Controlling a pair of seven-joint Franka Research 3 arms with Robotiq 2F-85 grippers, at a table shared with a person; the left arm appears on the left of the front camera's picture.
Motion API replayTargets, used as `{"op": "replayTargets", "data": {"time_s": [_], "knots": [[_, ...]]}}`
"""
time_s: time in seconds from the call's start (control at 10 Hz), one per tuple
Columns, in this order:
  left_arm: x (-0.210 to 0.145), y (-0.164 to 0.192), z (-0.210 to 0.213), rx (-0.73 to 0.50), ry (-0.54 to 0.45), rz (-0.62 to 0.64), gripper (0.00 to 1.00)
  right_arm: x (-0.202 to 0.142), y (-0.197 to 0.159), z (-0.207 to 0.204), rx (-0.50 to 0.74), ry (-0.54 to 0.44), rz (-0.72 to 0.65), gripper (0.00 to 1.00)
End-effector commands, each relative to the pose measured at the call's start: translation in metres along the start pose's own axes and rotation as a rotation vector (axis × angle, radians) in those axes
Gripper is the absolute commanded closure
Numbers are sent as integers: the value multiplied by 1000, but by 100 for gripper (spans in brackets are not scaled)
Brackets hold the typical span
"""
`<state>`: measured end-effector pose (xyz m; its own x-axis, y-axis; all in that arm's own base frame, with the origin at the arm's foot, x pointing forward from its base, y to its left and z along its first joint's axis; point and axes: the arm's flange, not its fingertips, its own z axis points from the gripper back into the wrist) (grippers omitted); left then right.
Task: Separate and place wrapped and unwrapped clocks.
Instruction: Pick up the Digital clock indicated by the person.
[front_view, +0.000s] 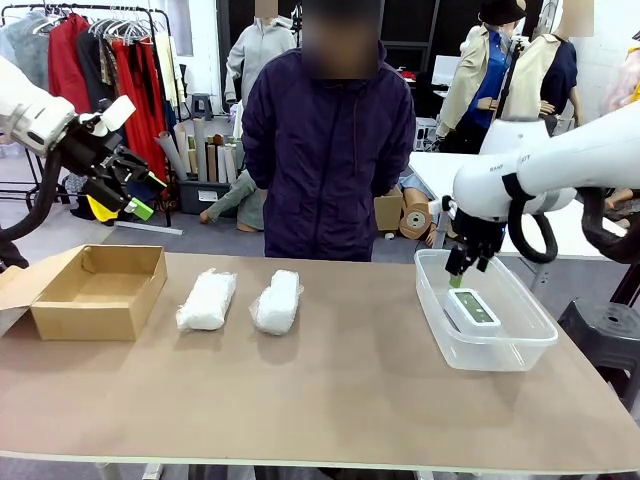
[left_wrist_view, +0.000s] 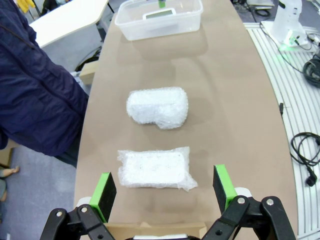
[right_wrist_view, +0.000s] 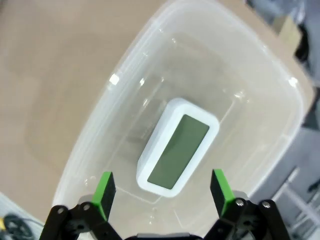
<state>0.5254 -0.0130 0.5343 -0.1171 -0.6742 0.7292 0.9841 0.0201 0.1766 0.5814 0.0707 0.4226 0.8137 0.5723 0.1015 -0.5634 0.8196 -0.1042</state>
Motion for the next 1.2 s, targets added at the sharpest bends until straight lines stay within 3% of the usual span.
{"op": "replayTargets", "data": {"time_s": [0.0, 0.3, 0.7, 0.9, 1.1], "knots": [[1, 0, 2, 4, -4, -3, 0, -6, 9, 38, 28, -89, 178, 0], [1, 0, 2, 4, -4, -3, 0, 3, 22, 93, 163, -156, 505, 0], [1, 0, 2, 4, -4, -3, 0, -1, 19, 127, 273, -441, 889, 0], [1, 0, 2, 4, -4, -3, 0, 6, -6, 137, 448, -522, 895, 0], [1, 0, 2, 4, -4, -3, 0, 14, -20, 140, 508, -610, 844, 0]]}}
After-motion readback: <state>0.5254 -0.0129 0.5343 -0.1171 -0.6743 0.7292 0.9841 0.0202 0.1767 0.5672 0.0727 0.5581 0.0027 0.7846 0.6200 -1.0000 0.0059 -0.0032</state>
